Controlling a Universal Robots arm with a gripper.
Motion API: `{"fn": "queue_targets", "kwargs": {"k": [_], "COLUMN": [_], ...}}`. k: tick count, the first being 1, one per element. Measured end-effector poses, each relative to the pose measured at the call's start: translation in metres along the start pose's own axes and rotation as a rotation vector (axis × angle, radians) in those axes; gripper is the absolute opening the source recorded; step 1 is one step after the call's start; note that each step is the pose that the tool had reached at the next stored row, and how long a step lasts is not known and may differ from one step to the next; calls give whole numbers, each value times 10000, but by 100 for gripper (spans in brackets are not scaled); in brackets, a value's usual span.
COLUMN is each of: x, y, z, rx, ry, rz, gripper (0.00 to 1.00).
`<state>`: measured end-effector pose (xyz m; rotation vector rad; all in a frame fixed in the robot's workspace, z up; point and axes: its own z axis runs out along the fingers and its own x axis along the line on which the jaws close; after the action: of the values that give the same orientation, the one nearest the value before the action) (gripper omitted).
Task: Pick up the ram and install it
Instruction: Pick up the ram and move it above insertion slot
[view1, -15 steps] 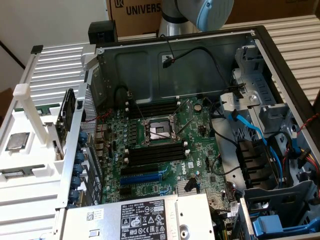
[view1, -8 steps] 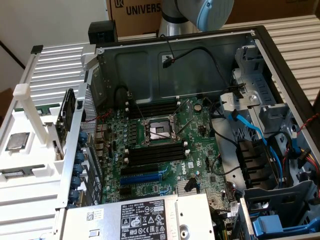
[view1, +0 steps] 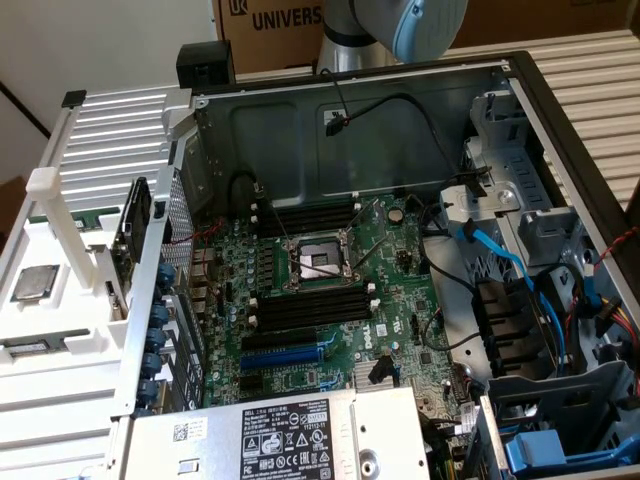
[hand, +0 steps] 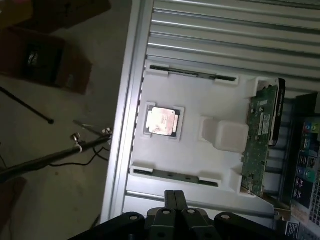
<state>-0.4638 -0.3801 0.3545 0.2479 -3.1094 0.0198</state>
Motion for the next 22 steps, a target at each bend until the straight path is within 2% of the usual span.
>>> {"fn": "queue_targets", "kwargs": {"k": [3,6,22], "x": [0,-1,-1], "y": [0,0,1], "z": [3,8,62], "rx": [43,60,91], "ry": [-202,-273,-313], "rz": [-475,-1016,-3926], "gripper": [10,10,10]}}
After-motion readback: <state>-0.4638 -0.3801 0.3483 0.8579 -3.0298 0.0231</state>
